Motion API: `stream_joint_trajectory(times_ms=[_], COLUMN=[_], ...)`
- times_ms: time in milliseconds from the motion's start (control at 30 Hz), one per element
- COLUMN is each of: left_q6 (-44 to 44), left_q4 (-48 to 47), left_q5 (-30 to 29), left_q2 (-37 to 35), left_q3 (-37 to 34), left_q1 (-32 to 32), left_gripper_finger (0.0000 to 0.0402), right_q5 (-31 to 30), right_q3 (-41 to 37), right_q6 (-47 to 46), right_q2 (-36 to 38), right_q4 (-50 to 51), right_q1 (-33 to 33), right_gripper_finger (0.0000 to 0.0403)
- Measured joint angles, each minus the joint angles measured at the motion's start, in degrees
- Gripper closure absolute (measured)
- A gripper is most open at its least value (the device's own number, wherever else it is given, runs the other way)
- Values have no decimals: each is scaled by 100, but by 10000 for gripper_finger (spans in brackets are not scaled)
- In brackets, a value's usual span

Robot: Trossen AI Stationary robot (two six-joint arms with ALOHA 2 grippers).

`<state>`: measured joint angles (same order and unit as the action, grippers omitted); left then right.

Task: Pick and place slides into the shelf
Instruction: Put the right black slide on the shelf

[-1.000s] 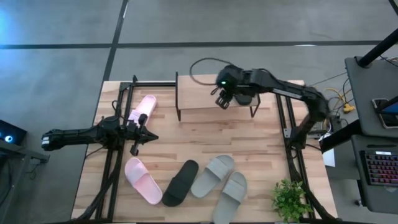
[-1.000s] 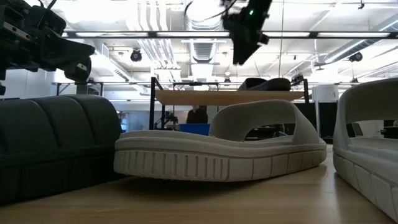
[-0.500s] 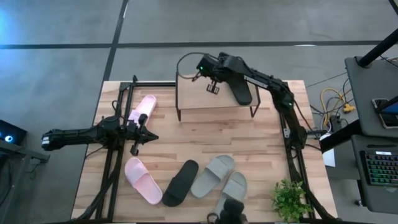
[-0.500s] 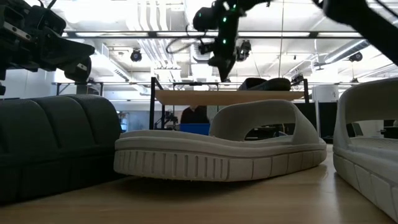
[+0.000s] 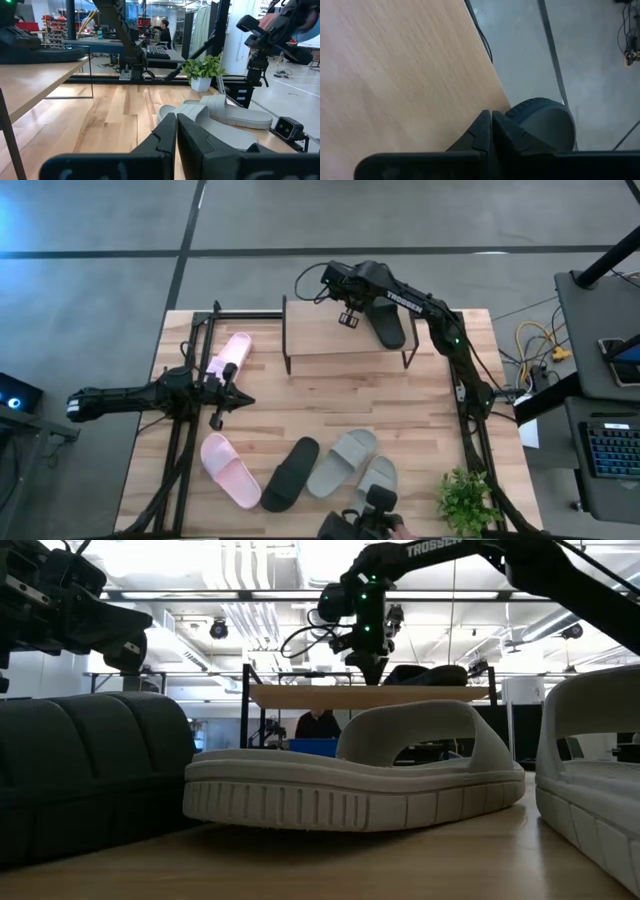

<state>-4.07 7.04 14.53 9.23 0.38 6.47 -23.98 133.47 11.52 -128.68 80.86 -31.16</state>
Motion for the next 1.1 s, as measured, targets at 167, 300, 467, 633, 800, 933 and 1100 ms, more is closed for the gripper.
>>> stream_joint_trajectory(times_ms=[167,300,467,633,800,933,1100], left_q6=[1,1,-1,0,0,-1,-1], left_q4=[0,1,-1,0,1,1,0], left_q5=[1,0,0,1,1,1,0], left_q2=[0,0,0,0,0,0,0], left_q3=[0,0,0,0,0,0,0], left_q1=[-1,1,1,0,0,-1,-1], left_gripper_finger=[402,402,402,402,402,402,402], right_q5=[-1,-1,-4,-2,66,522,573], right_q3=[-2,-20,-61,-61,-63,-63,-81], right_q6=[-128,-408,-733,-789,-784,-474,-424], right_q2=[28,31,72,129,163,188,232], right_q4=[488,850,924,921,920,917,909], right_q1=[-39,-158,-287,-303,-224,-87,40], right_gripper_finger=[394,394,394,394,394,394,394])
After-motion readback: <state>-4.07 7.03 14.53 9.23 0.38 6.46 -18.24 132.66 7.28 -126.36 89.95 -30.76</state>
